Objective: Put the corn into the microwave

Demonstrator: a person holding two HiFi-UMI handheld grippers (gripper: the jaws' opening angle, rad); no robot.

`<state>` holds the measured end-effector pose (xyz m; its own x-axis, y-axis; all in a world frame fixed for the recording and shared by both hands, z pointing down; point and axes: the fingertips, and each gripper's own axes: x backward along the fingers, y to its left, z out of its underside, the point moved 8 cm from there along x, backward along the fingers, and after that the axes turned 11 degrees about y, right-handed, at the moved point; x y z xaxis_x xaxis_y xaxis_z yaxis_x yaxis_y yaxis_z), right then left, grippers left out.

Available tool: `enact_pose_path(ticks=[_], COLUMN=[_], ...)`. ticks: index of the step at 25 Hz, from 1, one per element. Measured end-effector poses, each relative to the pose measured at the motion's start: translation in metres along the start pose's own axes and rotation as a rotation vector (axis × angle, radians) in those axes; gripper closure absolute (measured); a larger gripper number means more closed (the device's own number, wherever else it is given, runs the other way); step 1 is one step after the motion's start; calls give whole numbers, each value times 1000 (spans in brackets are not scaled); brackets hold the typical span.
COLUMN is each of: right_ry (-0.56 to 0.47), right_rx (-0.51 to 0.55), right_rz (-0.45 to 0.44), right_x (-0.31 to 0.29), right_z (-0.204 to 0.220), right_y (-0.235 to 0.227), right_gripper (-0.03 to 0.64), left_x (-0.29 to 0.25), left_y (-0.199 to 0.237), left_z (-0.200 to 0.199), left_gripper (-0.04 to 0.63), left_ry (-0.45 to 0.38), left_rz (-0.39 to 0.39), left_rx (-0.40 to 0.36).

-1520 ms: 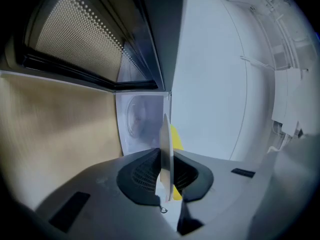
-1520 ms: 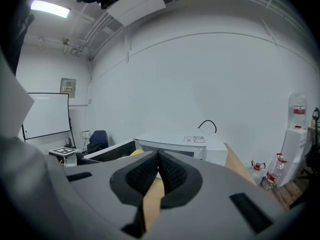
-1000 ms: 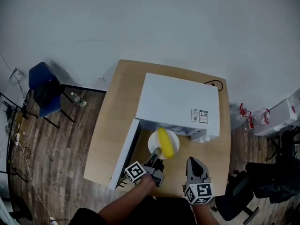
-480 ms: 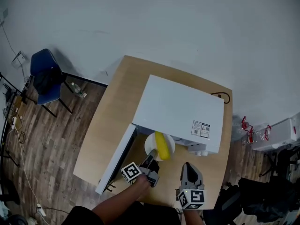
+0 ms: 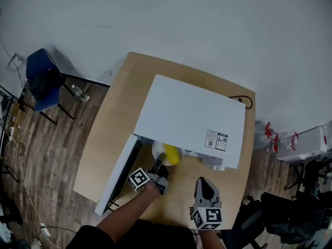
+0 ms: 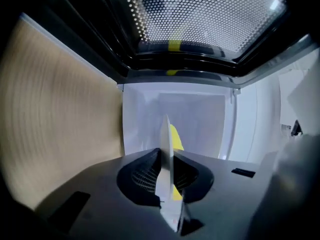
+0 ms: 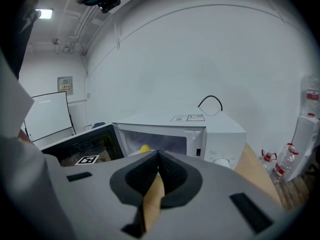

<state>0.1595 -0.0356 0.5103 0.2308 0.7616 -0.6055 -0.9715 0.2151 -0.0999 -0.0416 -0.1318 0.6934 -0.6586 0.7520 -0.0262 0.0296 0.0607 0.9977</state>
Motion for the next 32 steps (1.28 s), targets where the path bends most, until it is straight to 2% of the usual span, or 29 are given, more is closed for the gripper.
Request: enact_pose_path(ticks=[6, 12, 20, 25, 29, 32], right_ry=[26, 41, 71, 72, 66, 47], right_rx=[4, 3, -19, -21, -35, -42], right_rz=[-7, -2, -1, -9, -10, 4], right_x=[-4, -1, 0, 0, 3, 4], right_z=[7, 14, 29, 33, 29, 24], right_y=[-1, -5, -2, 3, 4, 0], right_gripper=[558, 557, 558, 557, 558, 557], left_x=[-14, -16, -15, -21, -25, -30], left_y=[13, 22, 27, 27, 32, 33], left_z=[-5, -7, -8, -9, -10, -10], left_gripper=[569, 569, 569, 569, 569, 569], left_ry=[-7, -39, -64, -63, -64, -66], left_rz=[-4, -51, -85, -97, -127, -118], left_rx=[-6, 37, 34, -4, 23, 23])
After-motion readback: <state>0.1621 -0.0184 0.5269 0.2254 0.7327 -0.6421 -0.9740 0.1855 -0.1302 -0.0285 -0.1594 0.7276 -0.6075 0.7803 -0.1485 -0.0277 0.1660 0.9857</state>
